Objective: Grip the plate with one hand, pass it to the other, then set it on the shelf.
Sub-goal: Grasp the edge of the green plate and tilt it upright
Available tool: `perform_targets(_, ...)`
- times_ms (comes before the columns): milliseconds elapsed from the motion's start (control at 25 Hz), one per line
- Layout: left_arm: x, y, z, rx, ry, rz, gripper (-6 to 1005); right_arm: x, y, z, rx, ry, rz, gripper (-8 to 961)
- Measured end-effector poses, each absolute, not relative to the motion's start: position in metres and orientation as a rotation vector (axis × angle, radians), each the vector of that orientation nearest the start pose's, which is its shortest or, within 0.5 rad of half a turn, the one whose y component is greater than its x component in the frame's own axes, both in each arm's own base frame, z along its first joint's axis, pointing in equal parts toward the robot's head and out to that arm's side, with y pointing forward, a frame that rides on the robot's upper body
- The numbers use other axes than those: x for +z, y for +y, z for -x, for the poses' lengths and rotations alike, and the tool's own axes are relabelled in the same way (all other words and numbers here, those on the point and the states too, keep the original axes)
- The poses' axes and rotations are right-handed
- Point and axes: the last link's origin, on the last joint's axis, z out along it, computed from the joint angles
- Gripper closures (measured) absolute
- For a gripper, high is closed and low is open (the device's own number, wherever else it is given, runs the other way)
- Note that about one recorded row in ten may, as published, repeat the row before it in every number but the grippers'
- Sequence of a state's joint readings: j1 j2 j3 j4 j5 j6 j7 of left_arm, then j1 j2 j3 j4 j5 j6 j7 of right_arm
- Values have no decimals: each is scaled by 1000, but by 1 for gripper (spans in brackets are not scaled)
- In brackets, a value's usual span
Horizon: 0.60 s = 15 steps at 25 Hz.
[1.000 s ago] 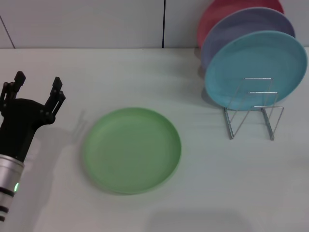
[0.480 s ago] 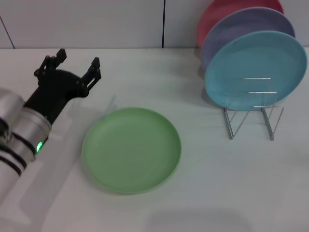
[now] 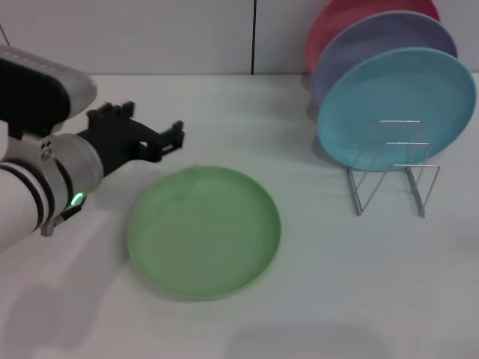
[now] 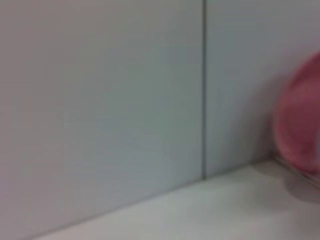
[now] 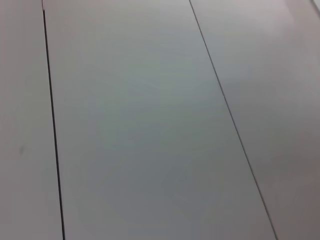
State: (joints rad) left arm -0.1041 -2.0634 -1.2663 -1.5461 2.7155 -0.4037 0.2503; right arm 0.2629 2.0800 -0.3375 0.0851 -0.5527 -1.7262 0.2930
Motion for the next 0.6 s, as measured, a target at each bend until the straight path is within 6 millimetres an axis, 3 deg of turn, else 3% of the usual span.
perform_targets(280, -26, 329, 180, -145, -787, 2179, 222, 83, 216, -391, 807, 456, 866, 161)
perform_targets(600, -22, 331, 203, -53, -855, 2145, 231, 83, 216, -391, 807, 457, 868, 161)
